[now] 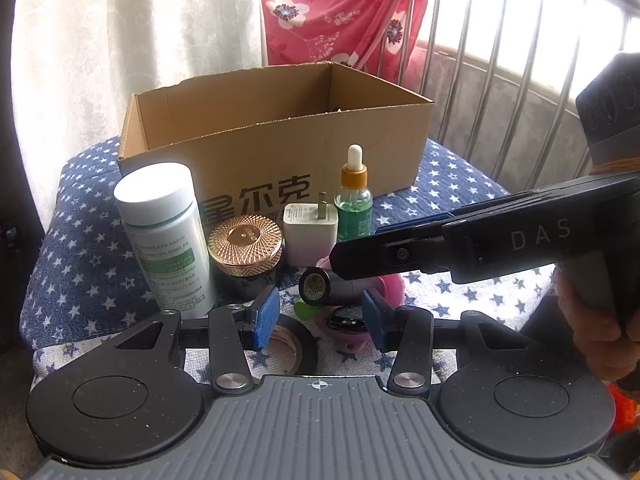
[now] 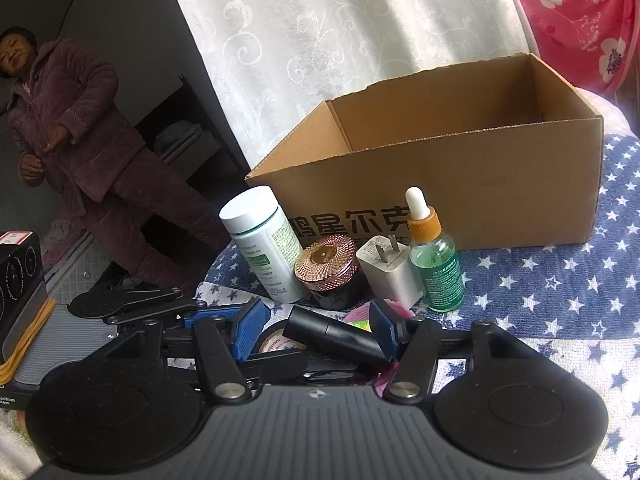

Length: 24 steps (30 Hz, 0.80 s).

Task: Organize rigid objects
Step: 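Reach the right tool to the black cylinder and close on it, then lift the black cylinder with the right tool and carry it into the box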

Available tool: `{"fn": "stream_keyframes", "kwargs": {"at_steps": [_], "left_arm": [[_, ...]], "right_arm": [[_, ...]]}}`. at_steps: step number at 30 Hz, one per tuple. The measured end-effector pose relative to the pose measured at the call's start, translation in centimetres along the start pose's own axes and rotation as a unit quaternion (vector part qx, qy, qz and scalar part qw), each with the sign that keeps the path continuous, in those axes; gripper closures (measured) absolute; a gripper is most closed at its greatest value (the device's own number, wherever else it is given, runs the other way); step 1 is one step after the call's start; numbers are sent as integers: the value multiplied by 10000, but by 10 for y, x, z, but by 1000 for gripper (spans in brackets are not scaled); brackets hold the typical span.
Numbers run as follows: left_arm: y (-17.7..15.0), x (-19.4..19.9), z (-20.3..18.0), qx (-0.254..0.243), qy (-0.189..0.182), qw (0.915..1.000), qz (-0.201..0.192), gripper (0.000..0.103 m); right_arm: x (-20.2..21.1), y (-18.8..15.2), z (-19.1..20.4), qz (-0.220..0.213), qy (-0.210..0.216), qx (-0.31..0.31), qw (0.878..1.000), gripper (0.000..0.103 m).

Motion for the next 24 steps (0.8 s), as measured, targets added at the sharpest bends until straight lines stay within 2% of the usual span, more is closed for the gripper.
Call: {"fn": "stream_keyframes", "kwargs": {"at_steps": [5, 8, 24], "left_arm": [[1, -8, 3, -15, -102, 9999, 110, 67], [3, -9, 3, -44, -143, 9998, 104, 73], [13, -17, 3, -175, -94, 9998, -78, 73]], "right_arm": [[-12, 0, -18, 158, 193, -576, 9980, 58], [-15, -1, -25, 185, 289, -797, 9962, 60], [-14, 6, -42, 157, 584, -1123, 9918, 60]]}}
Point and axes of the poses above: each gripper's, at about its wrist camera, not at the fingertips, and x roughly against the way its jaws point, z to its left, y to its top, the point moved 6 cm from there along -x, roughly the way its jaws point, and after that the axes turned 13 degrees about -x, right-handed, at the moved point
